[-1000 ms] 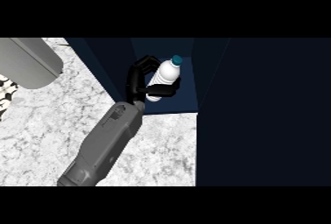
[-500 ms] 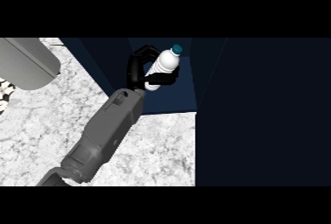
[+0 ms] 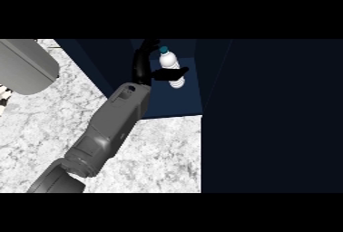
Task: Pick up the bottled water, place it into the cabinet and close the cabinet
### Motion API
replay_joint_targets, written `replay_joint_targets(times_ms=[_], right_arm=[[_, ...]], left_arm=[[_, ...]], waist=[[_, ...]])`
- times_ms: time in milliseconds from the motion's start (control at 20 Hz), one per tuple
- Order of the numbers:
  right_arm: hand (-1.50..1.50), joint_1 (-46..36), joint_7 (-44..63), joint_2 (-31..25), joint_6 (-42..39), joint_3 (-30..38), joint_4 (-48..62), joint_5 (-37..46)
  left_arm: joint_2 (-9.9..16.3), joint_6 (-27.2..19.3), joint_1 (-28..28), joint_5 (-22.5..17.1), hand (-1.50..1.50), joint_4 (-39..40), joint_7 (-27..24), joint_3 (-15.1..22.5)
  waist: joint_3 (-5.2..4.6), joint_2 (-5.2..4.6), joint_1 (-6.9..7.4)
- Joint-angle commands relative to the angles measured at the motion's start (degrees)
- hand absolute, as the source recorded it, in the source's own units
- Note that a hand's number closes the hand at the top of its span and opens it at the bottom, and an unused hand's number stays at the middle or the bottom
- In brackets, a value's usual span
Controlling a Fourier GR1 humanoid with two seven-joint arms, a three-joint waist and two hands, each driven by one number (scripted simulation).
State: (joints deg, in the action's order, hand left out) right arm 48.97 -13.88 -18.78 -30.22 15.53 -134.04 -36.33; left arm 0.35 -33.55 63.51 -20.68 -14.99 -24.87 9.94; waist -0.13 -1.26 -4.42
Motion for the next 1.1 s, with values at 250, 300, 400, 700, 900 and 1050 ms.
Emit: replay_joint_targets(times_ms=[250,300,400,700,900,1050], right_arm=[[-1.5,1.79,2.93,0.61,2.41,-0.16,-7.94,-4.03],[-1.5,0.65,1.09,-1.58,0.55,3.4,-5.03,-5.94],[-1.5,-1.41,2.07,-1.86,1.28,1.4,-3.67,-4.86],[-1.5,0.96,2.67,-1.5,1.59,2.64,-7.77,-4.87],[-1.5,0.24,3.01,-0.54,1.85,2.2,-6.19,-3.95],[-1.5,-1.46,5.06,-1.32,3.77,1.86,-6.81,-3.87]], left_arm=[[0.18,2.14,3.68,0.45,-1.5,4.4,-3.26,-1.94],[1.59,3.05,3.05,0.54,-1.5,4.7,-5.27,-2.2],[-0.15,4.63,4.75,-0.84,-1.5,2.89,-6.76,-3.67],[-0.34,7.56,1.64,-2.62,-1.5,1.5,-13.94,-4.3],[-0.35,10.19,2.69,-4.39,-1.5,-0.02,-12.53,-4.07],[-0.35,9.55,1.78,-6.78,-1.5,-3.43,-11.26,-1.32]], waist=[[-0.04,-0.08,0.13],[-0.03,-0.32,-0.41],[-0.03,-0.44,0.27],[-0.02,0.22,-0.09],[0.05,0.68,1.07],[0.05,1.01,1.51]])
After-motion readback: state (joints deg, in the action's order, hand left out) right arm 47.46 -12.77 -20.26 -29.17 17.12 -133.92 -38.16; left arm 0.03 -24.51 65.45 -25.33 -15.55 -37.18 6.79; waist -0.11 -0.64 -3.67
